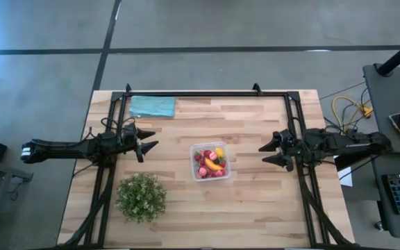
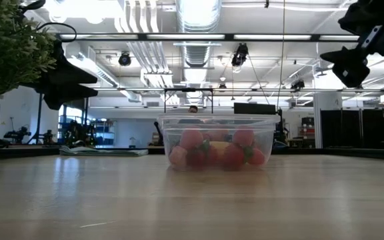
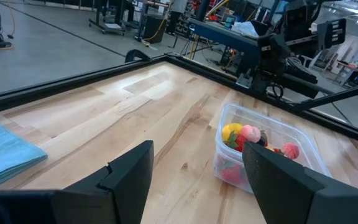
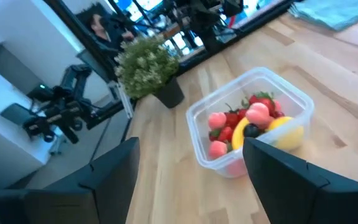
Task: Pick and placing Produce into tupperware
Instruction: Return to Home Position
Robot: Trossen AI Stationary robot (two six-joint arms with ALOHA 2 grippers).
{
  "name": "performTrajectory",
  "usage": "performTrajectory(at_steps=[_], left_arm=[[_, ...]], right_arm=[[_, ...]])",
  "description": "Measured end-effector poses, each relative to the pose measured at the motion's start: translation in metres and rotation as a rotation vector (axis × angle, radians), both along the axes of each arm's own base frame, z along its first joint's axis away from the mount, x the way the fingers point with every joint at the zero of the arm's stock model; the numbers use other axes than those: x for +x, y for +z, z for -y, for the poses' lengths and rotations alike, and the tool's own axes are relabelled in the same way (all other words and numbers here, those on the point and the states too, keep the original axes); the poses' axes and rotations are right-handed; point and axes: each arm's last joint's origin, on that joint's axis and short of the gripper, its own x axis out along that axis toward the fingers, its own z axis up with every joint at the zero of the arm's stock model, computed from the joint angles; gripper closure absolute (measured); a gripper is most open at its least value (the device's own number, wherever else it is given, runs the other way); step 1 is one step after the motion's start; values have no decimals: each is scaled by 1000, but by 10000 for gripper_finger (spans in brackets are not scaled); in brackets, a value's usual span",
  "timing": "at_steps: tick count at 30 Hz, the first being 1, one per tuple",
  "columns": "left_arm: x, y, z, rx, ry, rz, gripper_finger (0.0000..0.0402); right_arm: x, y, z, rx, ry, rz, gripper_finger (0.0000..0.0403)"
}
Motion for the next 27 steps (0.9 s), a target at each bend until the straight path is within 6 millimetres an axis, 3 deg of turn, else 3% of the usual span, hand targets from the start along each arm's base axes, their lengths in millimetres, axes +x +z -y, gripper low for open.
performTrajectory(at_steps=[12, 18, 22, 27], left_arm=[[0, 0, 0, 0, 0, 0, 168], [0, 0, 0, 0, 0, 0, 169], [0, 0, 0, 0, 0, 0, 168], [0, 0, 0, 0, 0, 2, 168]], right_arm=[[-8, -35, 1, 10, -10, 30, 117], [-11, -37, 1, -44, -1, 52, 123], [-16, -40, 2, -77, 6, -72, 124], [-16, -45, 1, 125, -41, -169, 119]])
